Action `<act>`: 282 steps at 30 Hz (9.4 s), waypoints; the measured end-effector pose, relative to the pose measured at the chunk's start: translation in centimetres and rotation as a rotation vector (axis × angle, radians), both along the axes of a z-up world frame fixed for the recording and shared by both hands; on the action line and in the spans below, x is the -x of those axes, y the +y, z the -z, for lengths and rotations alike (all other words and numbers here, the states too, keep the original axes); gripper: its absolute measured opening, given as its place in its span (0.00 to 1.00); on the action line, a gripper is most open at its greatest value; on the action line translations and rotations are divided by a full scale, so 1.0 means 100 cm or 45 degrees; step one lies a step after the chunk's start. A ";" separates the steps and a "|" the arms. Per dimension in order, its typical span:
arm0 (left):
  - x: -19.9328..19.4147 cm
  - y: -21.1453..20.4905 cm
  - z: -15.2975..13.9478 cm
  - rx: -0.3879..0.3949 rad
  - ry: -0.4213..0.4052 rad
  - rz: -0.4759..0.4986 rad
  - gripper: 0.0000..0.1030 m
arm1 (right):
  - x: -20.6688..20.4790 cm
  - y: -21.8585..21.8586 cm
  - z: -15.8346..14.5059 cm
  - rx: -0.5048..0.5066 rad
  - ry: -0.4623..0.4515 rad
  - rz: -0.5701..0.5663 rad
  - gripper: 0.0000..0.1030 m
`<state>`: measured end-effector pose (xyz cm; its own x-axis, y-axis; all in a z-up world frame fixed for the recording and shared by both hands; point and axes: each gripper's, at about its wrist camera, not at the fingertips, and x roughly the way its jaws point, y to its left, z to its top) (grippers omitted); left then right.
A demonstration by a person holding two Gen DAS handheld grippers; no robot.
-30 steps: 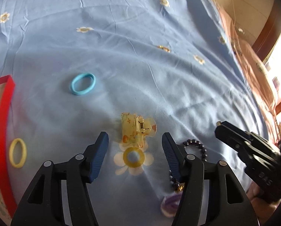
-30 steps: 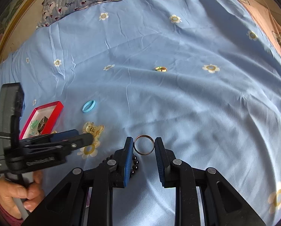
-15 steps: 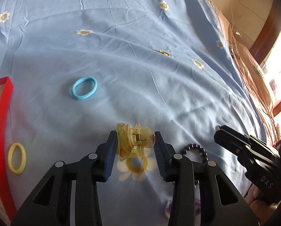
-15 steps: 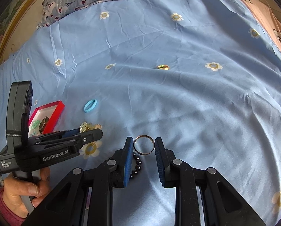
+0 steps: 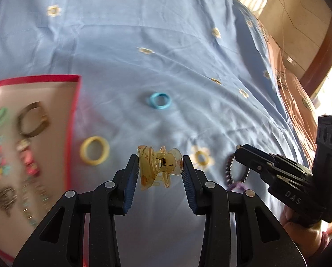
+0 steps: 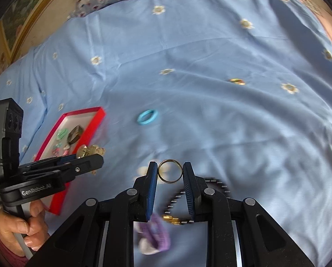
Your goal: Organize jewelry
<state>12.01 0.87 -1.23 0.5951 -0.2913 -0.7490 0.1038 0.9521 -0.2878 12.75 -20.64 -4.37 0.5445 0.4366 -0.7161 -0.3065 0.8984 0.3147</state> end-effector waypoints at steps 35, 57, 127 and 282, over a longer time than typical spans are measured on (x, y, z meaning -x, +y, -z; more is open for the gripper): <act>0.078 0.200 0.000 -0.073 -0.024 -0.472 0.36 | 0.030 0.213 -0.006 -0.014 0.004 -0.544 0.23; 0.065 0.212 0.034 -0.157 0.071 -0.481 0.36 | 0.027 0.260 0.030 0.078 0.078 -0.644 0.23; 0.044 -0.049 -0.002 -0.026 0.067 0.141 0.59 | 0.045 -0.075 0.000 -0.071 0.056 0.176 0.44; 0.165 0.200 0.021 0.118 -0.038 -0.741 0.82 | 0.063 0.172 -0.007 -0.254 -0.046 -0.452 0.74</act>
<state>-4.47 20.91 -3.29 0.6972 0.0263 -0.7164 -0.4188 0.8260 -0.3773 6.44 -3.45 -3.72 0.3584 0.7304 -0.5814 -0.6007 0.6571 0.4553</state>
